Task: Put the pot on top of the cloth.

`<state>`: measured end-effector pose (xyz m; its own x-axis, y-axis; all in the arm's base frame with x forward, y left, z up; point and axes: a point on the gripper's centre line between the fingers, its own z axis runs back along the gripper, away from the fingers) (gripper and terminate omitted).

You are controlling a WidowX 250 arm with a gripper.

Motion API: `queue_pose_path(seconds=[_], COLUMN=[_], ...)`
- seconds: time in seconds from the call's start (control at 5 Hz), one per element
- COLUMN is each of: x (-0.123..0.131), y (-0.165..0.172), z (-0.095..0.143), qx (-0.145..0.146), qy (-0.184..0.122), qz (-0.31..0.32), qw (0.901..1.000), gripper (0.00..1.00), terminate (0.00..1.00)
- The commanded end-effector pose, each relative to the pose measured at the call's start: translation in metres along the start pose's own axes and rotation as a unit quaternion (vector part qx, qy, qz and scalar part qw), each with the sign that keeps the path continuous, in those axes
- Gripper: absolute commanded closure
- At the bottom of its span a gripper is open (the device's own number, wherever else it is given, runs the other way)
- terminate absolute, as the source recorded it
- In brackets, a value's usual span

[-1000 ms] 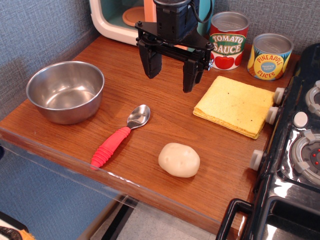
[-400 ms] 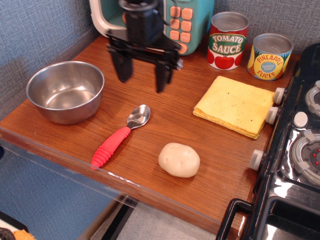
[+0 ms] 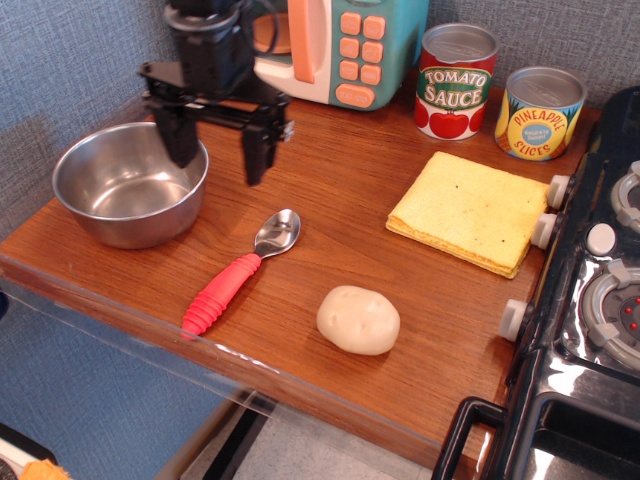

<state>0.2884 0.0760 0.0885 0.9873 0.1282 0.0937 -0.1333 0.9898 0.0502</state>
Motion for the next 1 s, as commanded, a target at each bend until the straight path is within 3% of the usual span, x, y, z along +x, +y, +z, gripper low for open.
queue_pose_path(seconds=[0.0, 0.6, 0.8], x=[0.006, 0.012, 0.014], y=[0.027, 0.034, 0.036], z=[-0.023, -0.055, -0.054], qx=[0.025, 0.019, 0.018], qy=[0.021, 0.052, 0.045], qz=[0.034, 0.031, 0.035], qw=[0.9989, 0.998, 0.9982], gripper=[0.0, 0.0, 1.0], terminate=[0.0, 0.0, 0.0])
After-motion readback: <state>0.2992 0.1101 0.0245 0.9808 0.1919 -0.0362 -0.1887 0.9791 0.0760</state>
